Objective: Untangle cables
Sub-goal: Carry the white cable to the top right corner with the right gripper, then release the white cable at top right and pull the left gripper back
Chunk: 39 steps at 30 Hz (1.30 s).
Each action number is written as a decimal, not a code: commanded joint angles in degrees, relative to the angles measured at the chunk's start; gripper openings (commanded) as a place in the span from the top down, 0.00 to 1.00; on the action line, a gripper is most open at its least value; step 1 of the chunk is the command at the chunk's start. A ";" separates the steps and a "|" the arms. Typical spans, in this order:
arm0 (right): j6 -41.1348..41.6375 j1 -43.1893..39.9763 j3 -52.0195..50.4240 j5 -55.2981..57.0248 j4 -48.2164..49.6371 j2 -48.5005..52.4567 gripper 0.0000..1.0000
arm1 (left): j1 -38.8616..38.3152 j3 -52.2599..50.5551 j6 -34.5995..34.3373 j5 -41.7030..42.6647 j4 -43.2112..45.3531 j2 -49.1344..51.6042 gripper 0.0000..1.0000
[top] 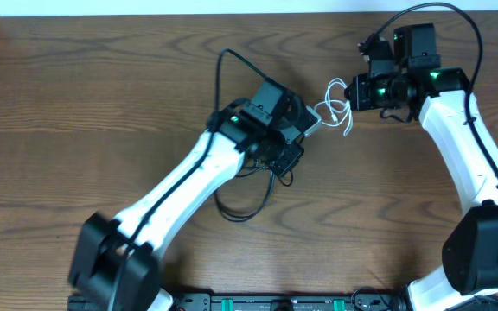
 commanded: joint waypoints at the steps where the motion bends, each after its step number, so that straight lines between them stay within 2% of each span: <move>1: 0.96 0.55 0.00 0.63 0.00 0.07 0.99 | 0.42 0.83 -0.96 1.16 -0.20 -2.84 0.93; 7: 0.96 -0.46 0.04 5.42 3.10 0.04 0.99 | 2.01 0.55 -3.39 -6.27 -0.31 -2.40 0.92; 16: 1.03 -10.78 3.76 15.85 15.06 -0.04 0.99 | 2.08 0.42 -3.52 -6.27 -0.50 -0.28 0.92; 22: 1.60 -19.21 4.28 31.54 28.17 0.20 0.99 | 2.08 0.42 -3.52 -6.27 -0.70 -0.28 0.92; 29: 1.38 -26.80 4.33 34.93 38.95 5.70 0.98 | 2.08 0.42 -6.73 -6.25 -0.48 -0.28 0.92; 31: 0.85 -28.89 5.73 32.50 37.99 8.92 0.91 | 2.08 0.42 -6.71 -6.27 -0.74 -0.28 0.92; 35: 0.72 -32.48 17.59 23.15 24.13 18.56 0.73 | 2.08 0.42 -6.71 -6.27 -0.85 -0.28 0.92; 37: 0.72 -33.35 25.70 22.18 16.44 23.15 0.48 | 2.08 0.42 -6.73 -6.27 -0.66 -0.28 0.92; 39: 0.72 -33.94 33.59 22.21 9.57 26.82 0.04 | 2.08 0.42 -6.73 -6.27 -0.63 -0.28 0.92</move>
